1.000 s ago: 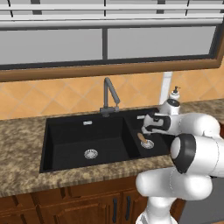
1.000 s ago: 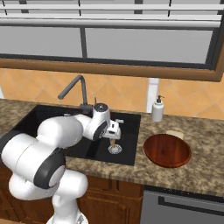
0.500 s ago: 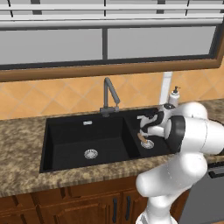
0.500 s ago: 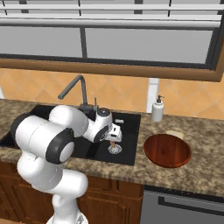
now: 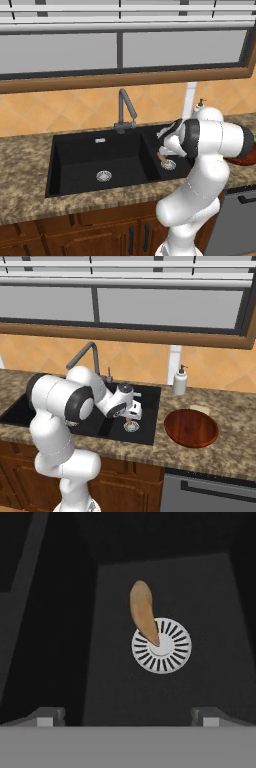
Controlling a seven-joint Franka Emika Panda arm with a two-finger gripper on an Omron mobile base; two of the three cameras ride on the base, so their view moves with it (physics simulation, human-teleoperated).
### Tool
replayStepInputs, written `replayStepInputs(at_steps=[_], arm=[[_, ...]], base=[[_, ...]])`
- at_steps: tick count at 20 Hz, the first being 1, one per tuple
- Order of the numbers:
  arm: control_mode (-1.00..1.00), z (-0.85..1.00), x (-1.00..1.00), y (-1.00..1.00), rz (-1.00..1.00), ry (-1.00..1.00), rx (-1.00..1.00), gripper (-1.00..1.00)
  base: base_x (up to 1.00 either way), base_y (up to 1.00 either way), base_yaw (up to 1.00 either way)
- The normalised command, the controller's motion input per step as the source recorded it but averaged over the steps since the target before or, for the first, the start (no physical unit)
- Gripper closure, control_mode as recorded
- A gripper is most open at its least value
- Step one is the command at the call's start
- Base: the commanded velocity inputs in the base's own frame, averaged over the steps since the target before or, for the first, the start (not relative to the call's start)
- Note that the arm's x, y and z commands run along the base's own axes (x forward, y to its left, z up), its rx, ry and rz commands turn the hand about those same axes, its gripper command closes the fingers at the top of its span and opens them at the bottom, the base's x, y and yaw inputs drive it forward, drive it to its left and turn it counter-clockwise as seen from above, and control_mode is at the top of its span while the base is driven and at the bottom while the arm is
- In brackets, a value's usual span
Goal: Pick the sweet potato from the sink and place it in the bowl. Then pick the bowl and place it in the microwave. Then close the microwave door and press the start button.
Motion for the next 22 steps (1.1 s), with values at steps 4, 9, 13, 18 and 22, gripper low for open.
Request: replayStepInputs(at_steps=[4, 9, 13, 18, 22], arm=[[-1.0, -0.33, 0.33, -0.01, 0.0, 0.0, 0.01, -1.0], [-1.0, -0.3, 0.24, -0.05, 0.0, 0.0, 0.0, -1.0], [-1.0, -0.31, 0.47, 0.0, 0.0, 0.0, 0.0, -1.0], [-1.0, -0.35, 0.47, 0.0, 0.0, 0.03, 0.0, -1.0], [-1.0, -0.42, 0.33, 0.0, 0.0, 0.02, 0.0, -1.0]], base=[[0.0, 0.0, 0.0], [0.0, 0.0, 0.0], [0.0, 0.0, 0.0], [0.0, 0.0, 0.0], [0.0, 0.0, 0.0]])
